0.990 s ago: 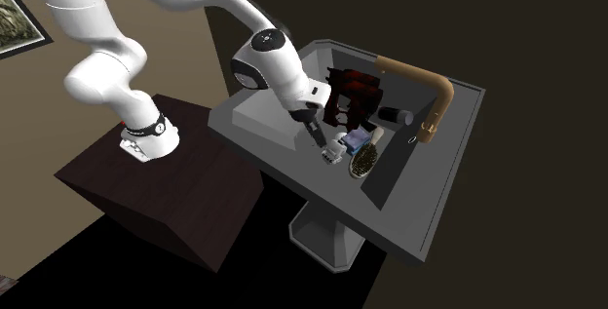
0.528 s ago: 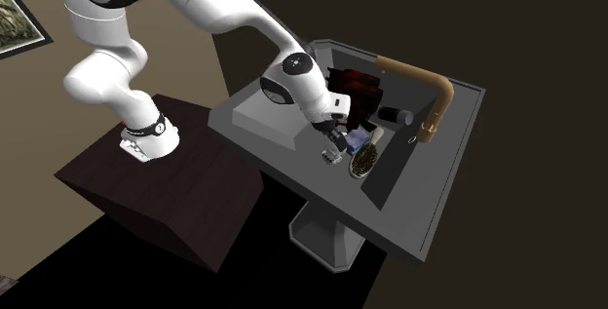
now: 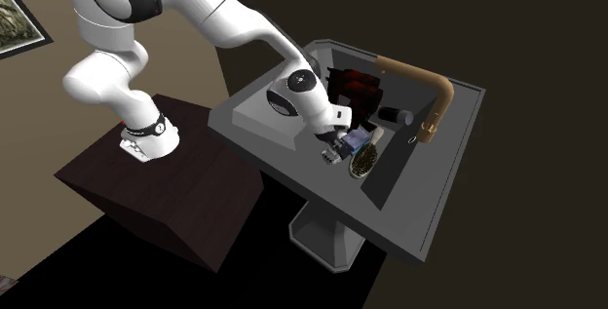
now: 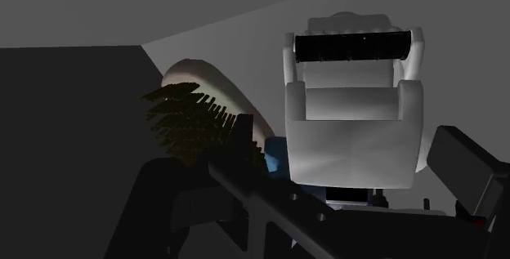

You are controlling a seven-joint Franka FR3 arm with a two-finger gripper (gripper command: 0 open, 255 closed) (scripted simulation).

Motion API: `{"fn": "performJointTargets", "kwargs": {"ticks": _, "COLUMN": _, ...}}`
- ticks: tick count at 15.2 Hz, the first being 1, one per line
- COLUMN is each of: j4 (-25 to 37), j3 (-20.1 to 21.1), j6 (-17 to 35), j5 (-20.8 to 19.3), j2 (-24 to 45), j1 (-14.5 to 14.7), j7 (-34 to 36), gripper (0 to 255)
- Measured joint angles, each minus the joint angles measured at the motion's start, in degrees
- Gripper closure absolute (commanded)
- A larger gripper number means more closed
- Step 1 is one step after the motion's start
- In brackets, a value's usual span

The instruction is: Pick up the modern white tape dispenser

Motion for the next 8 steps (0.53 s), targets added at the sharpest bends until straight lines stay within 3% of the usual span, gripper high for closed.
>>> {"fn": "performJointTargets", "kwargs": {"ticks": 1, "j4": 0.2, "j3": 0.2, "j6": 0.4, "j5": 0.2, "j2": 0.5, "j1": -0.1, "j7": -0.2, "gripper": 0}}
{"fn": "performJointTargets", "kwargs": {"ticks": 2, "j4": 0.2, "j3": 0.3, "j6": 0.6, "j5": 0.3, "j2": 0.8, "j1": -0.1, "j7": -0.3, "gripper": 255}}
{"fn": "performJointTargets", "kwargs": {"ticks": 8, "j4": 0.3, "j3": 0.4, "j6": 0.8, "j5": 0.4, "j2": 1.0, "j1": -0.1, "j7": -0.4, "gripper": 255}}
